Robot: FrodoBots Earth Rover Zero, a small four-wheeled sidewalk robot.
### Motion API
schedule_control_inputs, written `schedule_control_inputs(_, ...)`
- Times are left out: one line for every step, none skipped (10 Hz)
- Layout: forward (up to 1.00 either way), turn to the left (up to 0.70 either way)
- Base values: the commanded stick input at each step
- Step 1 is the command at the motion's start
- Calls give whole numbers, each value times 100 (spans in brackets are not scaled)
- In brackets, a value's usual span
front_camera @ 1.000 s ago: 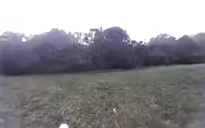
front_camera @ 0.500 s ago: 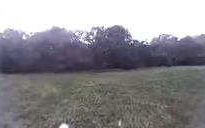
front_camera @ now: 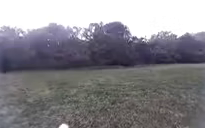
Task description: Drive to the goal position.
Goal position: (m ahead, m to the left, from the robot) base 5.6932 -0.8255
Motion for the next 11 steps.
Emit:
schedule_control_inputs(70, 0)
schedule_control_inputs(70, 0)
schedule_control_inputs(70, 0)
schedule_control_inputs(70, -5)
schedule_control_inputs(70, -15)
schedule_control_inputs(70, -27)
schedule_control_inputs(70, -34)
schedule_control_inputs(70, -34)
schedule_control_inputs(70, -25)
schedule_control_inputs(70, 0)
schedule_control_inputs(70, 0)
